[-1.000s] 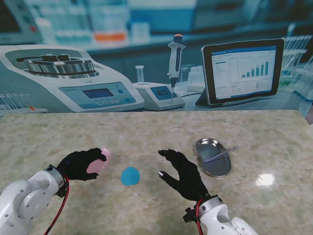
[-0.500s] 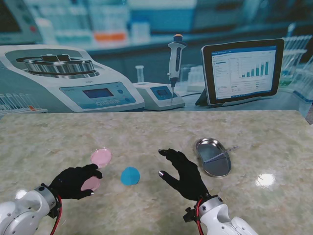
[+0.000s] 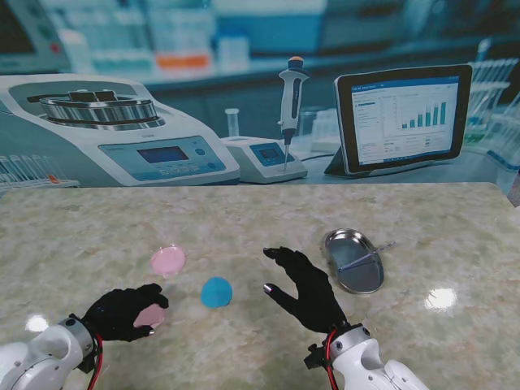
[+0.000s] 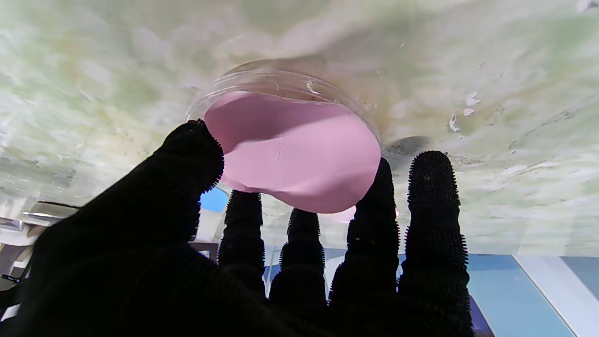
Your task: Line a culture dish with filter paper and press it flat with a glass rod
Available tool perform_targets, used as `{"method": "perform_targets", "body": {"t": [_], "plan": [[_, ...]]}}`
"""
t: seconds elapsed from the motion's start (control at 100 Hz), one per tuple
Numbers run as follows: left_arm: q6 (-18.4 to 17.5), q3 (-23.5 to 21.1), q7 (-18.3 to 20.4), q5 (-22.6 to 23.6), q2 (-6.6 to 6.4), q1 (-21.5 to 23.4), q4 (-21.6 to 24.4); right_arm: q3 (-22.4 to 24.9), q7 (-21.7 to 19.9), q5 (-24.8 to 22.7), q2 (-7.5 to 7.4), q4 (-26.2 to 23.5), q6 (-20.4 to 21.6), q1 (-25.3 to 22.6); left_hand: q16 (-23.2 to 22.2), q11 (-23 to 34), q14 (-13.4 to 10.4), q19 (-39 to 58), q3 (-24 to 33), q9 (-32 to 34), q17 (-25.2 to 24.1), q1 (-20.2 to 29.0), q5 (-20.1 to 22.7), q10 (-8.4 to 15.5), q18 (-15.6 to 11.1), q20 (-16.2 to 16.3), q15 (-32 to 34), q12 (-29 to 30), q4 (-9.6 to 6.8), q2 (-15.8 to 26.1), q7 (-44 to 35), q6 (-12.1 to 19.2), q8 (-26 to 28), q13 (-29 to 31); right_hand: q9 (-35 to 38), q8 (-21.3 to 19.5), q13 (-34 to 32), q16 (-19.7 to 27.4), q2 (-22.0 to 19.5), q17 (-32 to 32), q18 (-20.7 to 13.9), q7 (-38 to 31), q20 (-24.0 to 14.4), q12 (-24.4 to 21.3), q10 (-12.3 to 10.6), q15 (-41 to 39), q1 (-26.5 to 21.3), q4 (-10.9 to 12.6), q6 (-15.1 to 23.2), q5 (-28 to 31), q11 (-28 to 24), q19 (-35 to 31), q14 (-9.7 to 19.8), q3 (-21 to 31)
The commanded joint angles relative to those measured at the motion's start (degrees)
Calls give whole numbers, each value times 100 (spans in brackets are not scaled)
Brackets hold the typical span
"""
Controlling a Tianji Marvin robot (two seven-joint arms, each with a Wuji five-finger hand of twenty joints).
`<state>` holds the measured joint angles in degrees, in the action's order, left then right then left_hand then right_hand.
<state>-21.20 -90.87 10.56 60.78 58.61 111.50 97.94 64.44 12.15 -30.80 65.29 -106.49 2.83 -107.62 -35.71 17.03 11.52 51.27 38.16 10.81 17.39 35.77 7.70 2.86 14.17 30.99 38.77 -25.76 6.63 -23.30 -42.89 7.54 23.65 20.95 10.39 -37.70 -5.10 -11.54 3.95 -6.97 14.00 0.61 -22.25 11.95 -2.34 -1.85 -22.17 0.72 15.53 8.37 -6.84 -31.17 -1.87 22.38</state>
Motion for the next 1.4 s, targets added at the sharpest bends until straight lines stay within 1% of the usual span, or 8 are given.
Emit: {"method": "perform_targets", "body": {"t": [0.0, 0.28, 0.53, 0.63, 0.82, 0.91, 1.11, 1.39], "plan": [[18, 13, 62, 16, -10, 42, -11, -9, 0, 10, 21, -15, -9, -52, 41, -104, -652, -31, 480, 39, -89, 389, -26, -87, 6, -207, 39, 73, -252, 177, -120, -134, 67, 156, -76, -66, 16, 26, -75, -41, -97, -36, 58, -19, -152, -75, -38, 118, 49, -78, -61, -79, 162, -86], [32, 20, 212, 41, -28, 29, 18, 2, 9, 14, 24, -27, -12, -63, 602, -621, -624, -544, 339, -116, -590, 209, 19, -100, 101, -481, -905, 99, -256, 234, 525, -261, -243, -410, -71, -68, 15, 25, -73, -43, -96, -39, 62, -17, -149, -78, -40, 117, 53, -77, -66, -73, 161, -87], [72, 5, 331, 15, -34, 53, 66, 15, 8, 20, 24, -38, -15, -74, 926, -1257, -497, -1035, 208, -362, -1088, -530, 77, -88, 200, -634, -1592, -84, -158, 211, 1514, -420, -714, -1095, -74, -70, 13, 23, -73, -44, -96, -39, 64, -19, -149, -82, -46, 118, 50, -77, -64, -69, 160, -87], [78, -7, 364, -4, -35, 55, 79, 15, 10, 17, 25, -41, -16, -74, 988, -1398, -490, -1220, -215, -395, -1206, -575, 95, -81, 228, -672, -1796, -121, -89, 412, 1963, -430, -926, -1271, -72, -71, 13, 23, -71, -42, -96, -40, 64, -18, -148, -85, -49, 118, 51, -78, -66, -69, 159, -87], [97, -68, 320, -30, -17, 101, 173, 20, 9, 12, 24, -45, -18, -81, 1021, -1455, -506, -1500, -622, -390, -1477, -598, 85, -77, 257, -726, -2004, 93, -107, 579, 2565, -418, -1142, -1505, -72, -74, 15, 23, -68, -41, -95, -40, 62, -18, -153, -84, -47, 119, 54, -78, -67, -72, 157, -87], [211, -118, 258, -30, 9, 179, 335, 20, 17, 3, 24, -44, -16, -82, 968, -1376, -547, -1728, -942, -395, -1649, -562, 104, -64, 400, -615, -2074, 34, -165, 741, 2652, -382, -1021, -1483, -75, -75, 9, 23, -69, -42, -95, -40, 61, -19, -152, -87, -47, 120, 52, -79, -67, -73, 162, -85], [199, -147, 371, -179, 22, 228, 649, 15, 14, -7, 22, -43, -13, -84, 941, -1215, -576, -1961, -1045, -282, -1692, -625, 108, -118, 216, -428, -2121, -104, -203, 833, 2668, -448, -939, -1424, -71, -79, 12, 23, -66, -42, -95, -42, 61, -18, -149, -87, -54, 121, 51, -77, -68, -73, 159, -82], [416, 348, 429, -399, 20, -15, 695, 13, 24, -21, 22, -51, -21, -94, 886, -988, -547, -2083, -1099, -199, -1657, -615, 134, -161, 218, -242, -2220, 57, -212, 853, 2511, -758, -967, -1322, -71, -86, 12, 24, -65, -41, -99, -43, 59, -19, -153, -87, -68, 124, 50, -78, -68, -77, 161, -80]]}}
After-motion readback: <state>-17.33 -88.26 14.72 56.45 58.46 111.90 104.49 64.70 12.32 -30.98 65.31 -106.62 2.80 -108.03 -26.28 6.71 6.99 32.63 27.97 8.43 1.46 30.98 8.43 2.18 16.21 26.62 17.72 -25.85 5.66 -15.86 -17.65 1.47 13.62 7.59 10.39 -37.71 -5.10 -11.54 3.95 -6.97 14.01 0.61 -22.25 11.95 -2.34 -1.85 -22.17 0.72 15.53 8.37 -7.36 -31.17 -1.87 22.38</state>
